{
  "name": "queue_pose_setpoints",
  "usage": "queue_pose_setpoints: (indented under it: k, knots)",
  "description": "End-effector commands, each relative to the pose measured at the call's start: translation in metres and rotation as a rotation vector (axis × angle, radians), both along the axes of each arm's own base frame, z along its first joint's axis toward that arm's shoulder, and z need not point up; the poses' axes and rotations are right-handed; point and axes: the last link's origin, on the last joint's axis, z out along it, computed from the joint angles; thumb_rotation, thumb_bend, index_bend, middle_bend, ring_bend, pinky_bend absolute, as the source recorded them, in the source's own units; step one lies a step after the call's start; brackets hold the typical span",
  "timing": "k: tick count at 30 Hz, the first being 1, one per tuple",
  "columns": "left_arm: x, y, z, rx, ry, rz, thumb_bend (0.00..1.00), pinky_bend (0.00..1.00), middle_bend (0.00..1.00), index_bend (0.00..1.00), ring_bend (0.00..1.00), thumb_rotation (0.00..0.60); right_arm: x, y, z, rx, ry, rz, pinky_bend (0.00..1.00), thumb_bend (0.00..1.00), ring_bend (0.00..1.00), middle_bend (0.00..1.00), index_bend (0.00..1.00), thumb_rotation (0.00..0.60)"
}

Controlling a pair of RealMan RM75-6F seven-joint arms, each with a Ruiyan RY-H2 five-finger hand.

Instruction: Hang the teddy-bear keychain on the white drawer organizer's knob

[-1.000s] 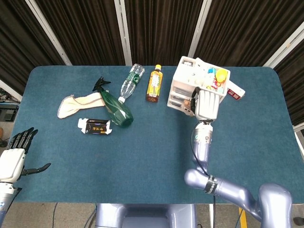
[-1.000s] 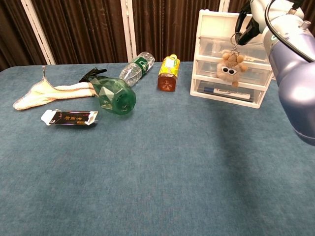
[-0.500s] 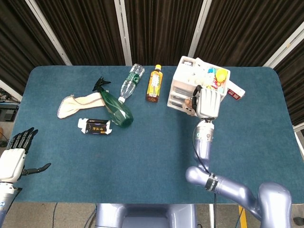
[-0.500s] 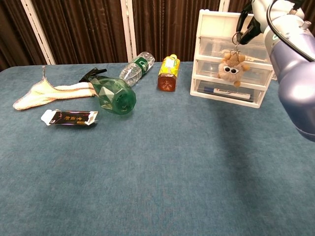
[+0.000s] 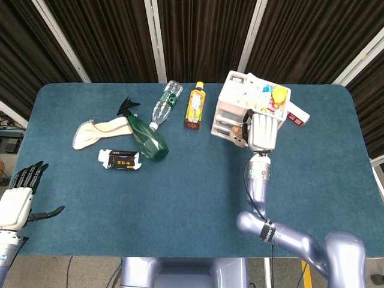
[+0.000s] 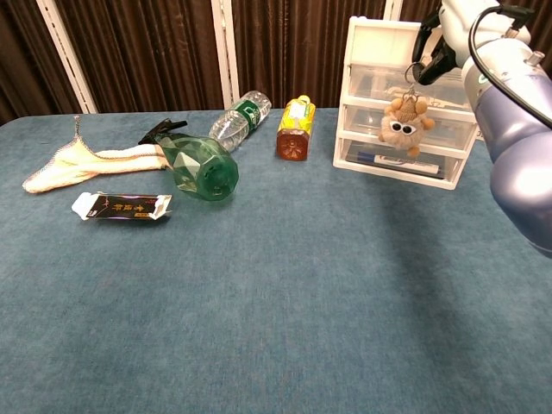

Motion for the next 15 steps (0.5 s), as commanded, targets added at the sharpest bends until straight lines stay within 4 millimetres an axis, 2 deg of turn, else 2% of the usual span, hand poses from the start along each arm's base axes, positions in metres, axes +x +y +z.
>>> queue_pose_setpoints:
  k: [1,15]
  knots:
    - [0.0000,-0.0001,0.0000,0.000,0.000,0.000,0.07,0.00,0.00,0.00,0.00,0.486,0.0010,0.0003,0.0003,-0.005,-0.003,0.008,0.93,0.51,1.00,1.00,0.66,0.600]
    - [0.0008,-0.0009,0.0001,-0.001,-0.004,-0.005,0.07,0.00,0.00,0.00,0.00,0.481,0.0062,0.0053,0.0070,-0.053,-0.016,0.050,0.93,0.51,1.00,1.00,0.67,0.600]
